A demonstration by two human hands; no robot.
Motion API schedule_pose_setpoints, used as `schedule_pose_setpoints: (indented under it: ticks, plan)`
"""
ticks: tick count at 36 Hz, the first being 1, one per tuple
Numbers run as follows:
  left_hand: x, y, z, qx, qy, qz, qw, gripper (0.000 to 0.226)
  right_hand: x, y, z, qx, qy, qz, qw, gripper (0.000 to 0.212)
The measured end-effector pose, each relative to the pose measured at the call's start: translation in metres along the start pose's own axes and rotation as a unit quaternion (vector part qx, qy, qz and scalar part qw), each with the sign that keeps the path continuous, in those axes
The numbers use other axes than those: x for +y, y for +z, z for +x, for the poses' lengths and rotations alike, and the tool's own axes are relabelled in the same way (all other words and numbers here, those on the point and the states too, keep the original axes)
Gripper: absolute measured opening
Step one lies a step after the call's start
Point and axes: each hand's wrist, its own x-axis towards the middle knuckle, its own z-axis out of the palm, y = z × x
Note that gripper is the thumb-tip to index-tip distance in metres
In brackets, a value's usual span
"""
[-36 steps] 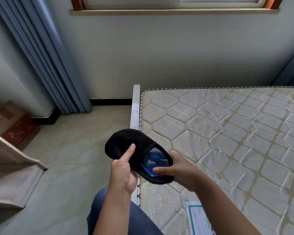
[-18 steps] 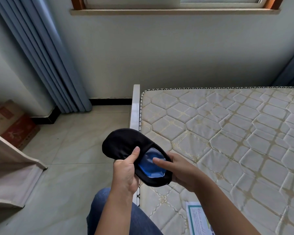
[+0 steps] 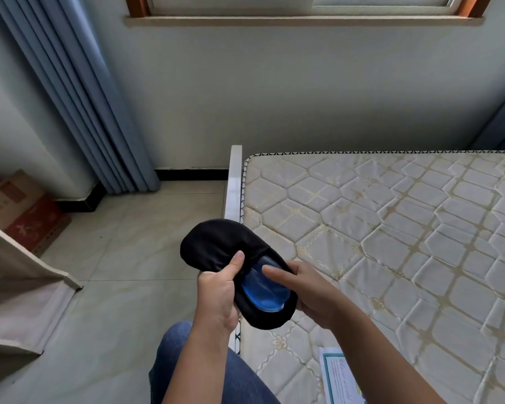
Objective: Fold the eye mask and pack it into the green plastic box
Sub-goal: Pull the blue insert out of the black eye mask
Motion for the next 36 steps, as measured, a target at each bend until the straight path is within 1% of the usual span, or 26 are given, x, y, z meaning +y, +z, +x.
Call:
schedule_pose_setpoints:
  ticks: [1,4,5,9,14,17,19,22,25,30,31,33,36]
  plan:
    - [-0.001,0.002,-0.002,-0.006,0.001,0.005,1.0,0.009,0.0,0.001,0.0,0.017,0.001,-0.009,1.0,0.037]
    - [-0.002,0.007,-0.005,-0.019,0.002,0.011,1.0,0.009,-0.002,0.003,0.002,0.054,-0.011,-0.023,0.998,0.014]
    - [-0.002,0.008,-0.006,-0.021,0.002,0.011,1.0,0.009,-0.003,0.004,0.003,0.059,-0.014,-0.024,0.998,0.011]
    - [0.0,0.008,-0.007,-0.015,0.001,0.019,1.0,0.011,-0.002,0.004,0.003,0.065,-0.021,-0.019,0.997,0.008]
    - [-0.002,0.005,-0.006,-0.016,-0.013,0.009,1.0,0.011,-0.001,0.003,0.003,0.047,-0.021,-0.03,0.998,0.011]
    - [0.0,0.002,-0.004,-0.009,-0.019,-0.01,1.0,0.011,-0.001,-0.002,0.0,-0.003,0.006,-0.043,0.999,0.026]
    - [0.003,0.001,-0.003,-0.007,-0.027,-0.031,0.999,0.01,0.001,-0.005,-0.002,-0.023,0.016,-0.047,0.998,0.024]
    - [0.003,0.001,-0.004,-0.031,-0.053,-0.035,0.998,0.011,0.006,-0.005,-0.001,-0.001,0.002,-0.05,0.999,0.017]
    - [0.001,0.004,-0.007,-0.065,-0.062,0.015,0.996,0.014,0.008,-0.003,0.001,0.016,-0.007,-0.043,0.999,0.019]
    - [0.001,0.002,-0.011,-0.1,-0.07,0.031,0.992,0.016,0.007,-0.006,-0.001,-0.006,0.0,-0.05,0.999,0.022]
    - [0.002,0.001,-0.011,-0.107,-0.073,0.034,0.991,0.016,0.006,-0.006,-0.001,-0.014,0.003,-0.056,0.998,0.025]
    - [0.003,-0.002,-0.011,-0.121,-0.07,0.047,0.989,0.015,0.004,-0.007,-0.002,-0.021,0.006,-0.053,0.998,0.038]
    - [0.009,-0.007,-0.011,-0.167,-0.054,0.072,0.982,0.012,0.001,-0.009,-0.002,0.001,-0.002,-0.029,1.0,0.058]
